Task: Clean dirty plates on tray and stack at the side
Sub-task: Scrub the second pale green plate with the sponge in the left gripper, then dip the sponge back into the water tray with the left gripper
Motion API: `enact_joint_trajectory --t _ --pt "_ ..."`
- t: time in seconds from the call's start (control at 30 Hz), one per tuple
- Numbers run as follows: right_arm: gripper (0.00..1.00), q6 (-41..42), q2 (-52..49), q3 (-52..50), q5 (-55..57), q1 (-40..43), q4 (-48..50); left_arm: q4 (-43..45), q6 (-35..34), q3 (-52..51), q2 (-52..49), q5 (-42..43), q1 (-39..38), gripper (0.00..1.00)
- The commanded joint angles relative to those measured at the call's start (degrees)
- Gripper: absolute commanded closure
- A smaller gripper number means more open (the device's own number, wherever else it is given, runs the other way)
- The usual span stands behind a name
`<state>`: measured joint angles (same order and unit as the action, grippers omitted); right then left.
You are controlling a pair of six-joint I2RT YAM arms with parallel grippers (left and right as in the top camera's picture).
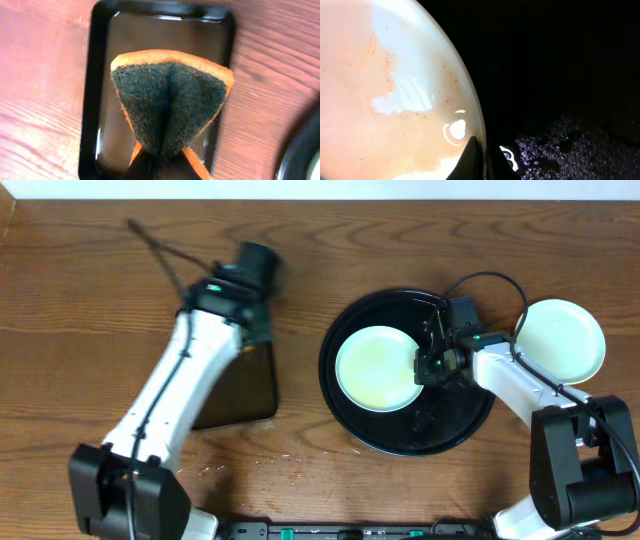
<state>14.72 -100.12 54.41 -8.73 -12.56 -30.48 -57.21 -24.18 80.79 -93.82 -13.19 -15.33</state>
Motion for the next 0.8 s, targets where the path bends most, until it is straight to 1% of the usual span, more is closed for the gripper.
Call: enact_joint_trajectory --t 0.0,0.07,0.13,0.23,0.33,0.37,0.4,0.47,0.53,0.63,0.67,0.77 --pt "0.99 -2.14 -1.27 -1.73 6.54 0.52 -1.77 2.56 2.86 -7.45 -0.52 9.86 7.1 0.93" --pt "0.99 -2.12 -1.27 -1.73 6.54 0.5 -1.64 8.22 6.58 -13.11 -0.52 12.98 10.64 0.91" --pt "0.99 -2.12 -1.27 -1.73 6.54 0.5 -1.46 12.48 8.61 -16.98 -0.52 14.86 12.5 0.89" --pt "0.99 -2.12 -1.27 -1.73 6.51 0.5 -1.38 15.76 10.4 -20.0 -0.52 14.95 13.73 0.83" --pt "0.99 -2.16 -1.27 -1.73 6.54 0.5 -1.01 15.65 10.51 -19.5 -0.26 15.47 13.75 0.68" --pt "0.99 -2.16 -1.27 -1.73 6.51 0.5 -0.92 15.45 10.67 -19.1 -0.04 16.13 13.64 0.59" --pt "0.99 -2.19 -1.27 -1.73 6.51 0.5 -0.81 15.02 10.88 -18.56 0.42 17.51 13.38 0.53" --pt "0.99 -2.16 -1.27 -1.73 6.49 0.46 -0.79 14.49 10.86 -17.64 1.51 21.53 12.83 0.46" --pt "0.99 -2.19 -1.27 -1.73 6.19 0.48 -0.76 14.84 10.84 -17.25 2.84 27.17 11.87 0.43" --pt "0.99 -2.19 -1.27 -1.73 5.22 0.46 -0.35 17.9 10.84 -17.22 4.07 38.05 9.18 0.43" --pt "0.99 -2.19 -1.27 -1.73 4.76 0.48 -0.07 20.55 10.82 -17.29 3.89 43.47 6.23 0.43" --pt "0.99 -2.16 -1.27 -1.73 3.82 0.48 0.07 25.27 10.64 -17.75 3.06 44.15 0.52 0.45"
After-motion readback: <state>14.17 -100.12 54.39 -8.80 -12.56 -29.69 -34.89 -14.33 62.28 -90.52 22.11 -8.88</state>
